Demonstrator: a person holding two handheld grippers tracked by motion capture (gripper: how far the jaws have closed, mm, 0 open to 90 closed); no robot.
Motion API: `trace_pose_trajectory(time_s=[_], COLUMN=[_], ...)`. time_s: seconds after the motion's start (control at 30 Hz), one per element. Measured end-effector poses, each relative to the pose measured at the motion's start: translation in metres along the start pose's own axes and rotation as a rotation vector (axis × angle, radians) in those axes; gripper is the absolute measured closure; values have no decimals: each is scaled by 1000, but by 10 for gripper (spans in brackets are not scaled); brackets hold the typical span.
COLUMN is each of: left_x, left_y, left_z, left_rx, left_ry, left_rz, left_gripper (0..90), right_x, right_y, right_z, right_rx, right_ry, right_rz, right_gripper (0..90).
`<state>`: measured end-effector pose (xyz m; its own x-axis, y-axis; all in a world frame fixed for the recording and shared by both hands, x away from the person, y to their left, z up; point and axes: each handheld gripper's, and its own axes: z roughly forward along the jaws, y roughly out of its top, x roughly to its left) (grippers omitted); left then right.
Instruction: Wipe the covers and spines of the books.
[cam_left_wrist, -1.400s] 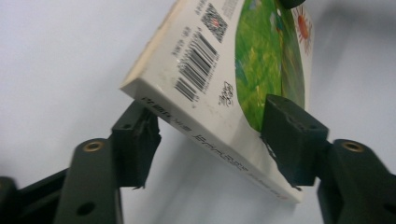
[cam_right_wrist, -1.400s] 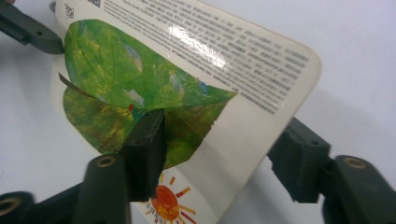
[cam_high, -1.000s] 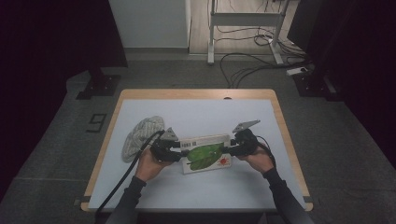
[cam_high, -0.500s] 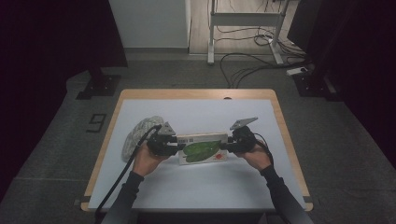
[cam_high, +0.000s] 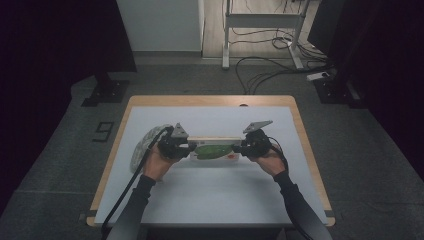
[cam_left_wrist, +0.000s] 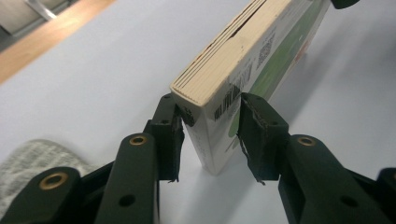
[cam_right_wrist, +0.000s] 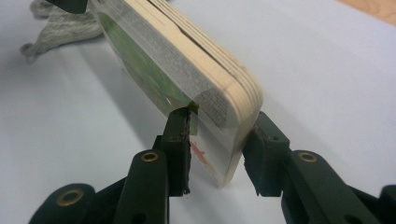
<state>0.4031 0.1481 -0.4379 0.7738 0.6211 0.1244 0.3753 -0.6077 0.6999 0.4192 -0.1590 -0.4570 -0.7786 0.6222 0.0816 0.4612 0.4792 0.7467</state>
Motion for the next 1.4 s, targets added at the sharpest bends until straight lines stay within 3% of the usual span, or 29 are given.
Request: trace_pose_trajectory(time_s=[0.27, 0.67, 0.9, 1.2, 1.4], left_x=[-2, -13, -19, -24, -29], left_y=[-1, -7, -17, -28, -33], left_z=[-2, -10, -13, -12, -9], left_rx=[10, 25, 20, 16, 41], left_ry=[5, -49, -86, -153, -159], left_rz=[14, 11, -10, -70, -78], left_gripper=[600, 575, 543, 457, 368], right_x=[0, 10, 16, 22, 24], right_y=[-1, -9, -15, -28, -37], right_z=[1, -6, -9, -9, -6], right_rx=[-16, -6, 9, 31, 42], right_ry=[5, 43, 58, 81, 95], right_rz=[-1, -8, -11, 3, 28], right_gripper=[621, 578, 533, 434, 355])
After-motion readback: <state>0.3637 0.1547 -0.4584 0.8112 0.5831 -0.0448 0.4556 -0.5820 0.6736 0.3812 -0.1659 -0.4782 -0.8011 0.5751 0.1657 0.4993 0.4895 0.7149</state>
